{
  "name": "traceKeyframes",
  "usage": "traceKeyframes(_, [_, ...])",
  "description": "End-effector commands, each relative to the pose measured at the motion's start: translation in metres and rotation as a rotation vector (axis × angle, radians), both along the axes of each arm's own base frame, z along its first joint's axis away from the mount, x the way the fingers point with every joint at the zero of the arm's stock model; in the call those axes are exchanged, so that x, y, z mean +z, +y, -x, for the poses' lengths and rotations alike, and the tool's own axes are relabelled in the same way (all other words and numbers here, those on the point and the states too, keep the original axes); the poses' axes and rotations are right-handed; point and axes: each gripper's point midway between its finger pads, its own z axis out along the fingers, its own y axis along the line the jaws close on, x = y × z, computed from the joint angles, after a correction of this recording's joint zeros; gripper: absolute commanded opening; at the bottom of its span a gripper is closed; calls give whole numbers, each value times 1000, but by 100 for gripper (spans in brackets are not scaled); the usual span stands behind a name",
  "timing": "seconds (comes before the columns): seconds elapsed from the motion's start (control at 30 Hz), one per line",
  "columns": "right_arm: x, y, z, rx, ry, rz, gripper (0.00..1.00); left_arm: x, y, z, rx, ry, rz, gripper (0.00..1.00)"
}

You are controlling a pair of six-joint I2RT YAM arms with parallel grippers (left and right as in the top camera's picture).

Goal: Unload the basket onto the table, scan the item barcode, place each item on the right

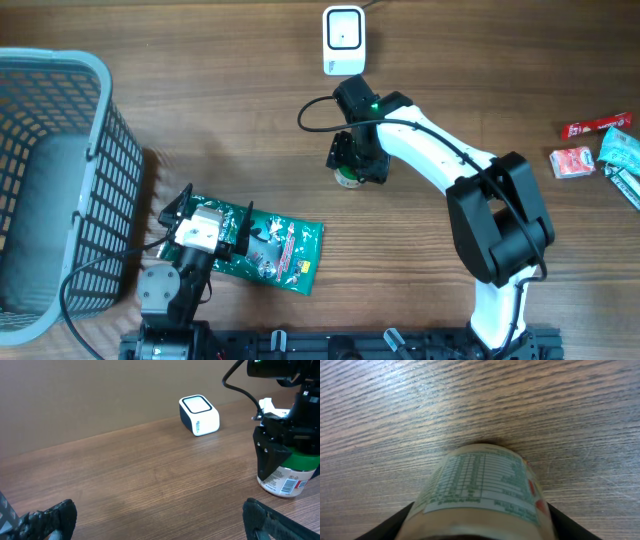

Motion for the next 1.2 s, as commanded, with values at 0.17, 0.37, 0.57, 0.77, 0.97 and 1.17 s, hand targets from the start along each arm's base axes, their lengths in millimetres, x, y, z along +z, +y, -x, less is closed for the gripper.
traceKeyframes(0.17, [10, -11, 27, 119, 125, 56, 90, -1, -3, 1, -16, 1, 7, 100])
traceKeyframes(0.37, [50, -21, 18, 217, 102, 133, 93, -1, -3, 1, -16, 2, 7, 100])
traceKeyframes(0.57, [69, -16, 13, 549, 45, 90, 100, -1, -3, 1, -16, 2, 7, 100])
traceKeyframes(0.77, [50, -14, 4, 435, 34, 105, 100, -1, -3, 1, -16, 2, 7, 100])
traceKeyframes(0.97, [-8, -20, 19, 284, 203, 162, 100, -1, -3, 1, -16, 2, 7, 100])
traceKeyframes(1.17, [-29, -20, 20, 226, 238, 181, 99, -1, -3, 1, -16, 2, 7, 100])
